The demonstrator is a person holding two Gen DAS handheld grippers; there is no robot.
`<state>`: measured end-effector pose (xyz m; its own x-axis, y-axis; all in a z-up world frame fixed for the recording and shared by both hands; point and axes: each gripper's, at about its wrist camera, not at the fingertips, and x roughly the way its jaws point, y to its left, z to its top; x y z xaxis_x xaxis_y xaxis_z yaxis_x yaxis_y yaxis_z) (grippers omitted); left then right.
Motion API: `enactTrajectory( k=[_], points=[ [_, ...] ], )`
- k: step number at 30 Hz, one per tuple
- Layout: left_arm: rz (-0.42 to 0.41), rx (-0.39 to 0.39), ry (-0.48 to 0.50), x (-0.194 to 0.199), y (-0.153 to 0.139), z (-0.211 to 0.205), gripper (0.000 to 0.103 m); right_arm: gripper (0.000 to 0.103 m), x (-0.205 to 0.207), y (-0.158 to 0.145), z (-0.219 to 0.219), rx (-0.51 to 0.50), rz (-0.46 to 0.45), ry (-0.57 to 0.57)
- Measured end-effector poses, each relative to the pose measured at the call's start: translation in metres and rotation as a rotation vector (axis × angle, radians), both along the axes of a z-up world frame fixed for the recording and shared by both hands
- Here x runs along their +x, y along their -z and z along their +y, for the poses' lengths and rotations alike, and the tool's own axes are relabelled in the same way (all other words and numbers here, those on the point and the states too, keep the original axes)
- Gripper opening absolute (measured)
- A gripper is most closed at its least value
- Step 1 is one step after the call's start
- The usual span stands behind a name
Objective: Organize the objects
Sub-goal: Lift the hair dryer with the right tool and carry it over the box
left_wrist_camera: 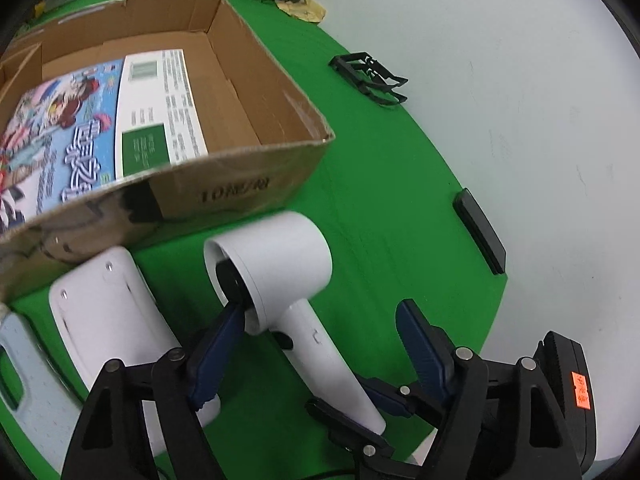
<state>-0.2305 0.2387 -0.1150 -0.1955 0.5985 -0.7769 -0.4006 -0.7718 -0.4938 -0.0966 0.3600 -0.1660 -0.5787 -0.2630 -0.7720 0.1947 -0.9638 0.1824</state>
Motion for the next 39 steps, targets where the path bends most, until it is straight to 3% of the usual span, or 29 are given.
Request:
enactTrajectory(
  k=[7, 9, 10, 14, 18, 23, 29, 39],
  points=[
    [-0.133, 0.053, 0.025, 0.015, 0.020, 0.006, 0.070, 0.023, 0.004, -0.003, -0.002, -0.014, -0.004, 0.006],
    [-0.150, 0.022, 0.010, 0.014, 0.028, 0.009, 0.064, 0.023, 0.005, -0.004, -0.004, -0.009, -0.002, 0.004],
    [-0.158, 0.009, -0.002, 0.014, 0.032, 0.010, 0.055, 0.023, 0.006, -0.004, -0.005, -0.006, -0.002, 0.003],
    [-0.148, -0.012, -0.035, 0.013, 0.035, 0.010, 0.040, 0.023, 0.009, -0.004, -0.006, 0.009, -0.003, 0.009],
    [-0.134, -0.013, -0.053, 0.015, 0.035, 0.008, 0.037, 0.023, 0.013, -0.007, -0.011, 0.038, 0.013, 0.016],
    [-0.047, -0.013, -0.061, 0.022, 0.013, 0.007, 0.035, 0.024, 0.014, -0.017, -0.017, 0.086, 0.064, 0.008],
    [0.052, 0.047, -0.057, 0.016, -0.031, 0.013, 0.035, 0.024, 0.009, -0.048, -0.016, 0.102, 0.160, 0.030],
    [0.100, 0.087, -0.049, -0.048, -0.074, 0.009, 0.034, 0.024, -0.043, -0.084, -0.019, 0.174, 0.265, 0.038]
  ],
)
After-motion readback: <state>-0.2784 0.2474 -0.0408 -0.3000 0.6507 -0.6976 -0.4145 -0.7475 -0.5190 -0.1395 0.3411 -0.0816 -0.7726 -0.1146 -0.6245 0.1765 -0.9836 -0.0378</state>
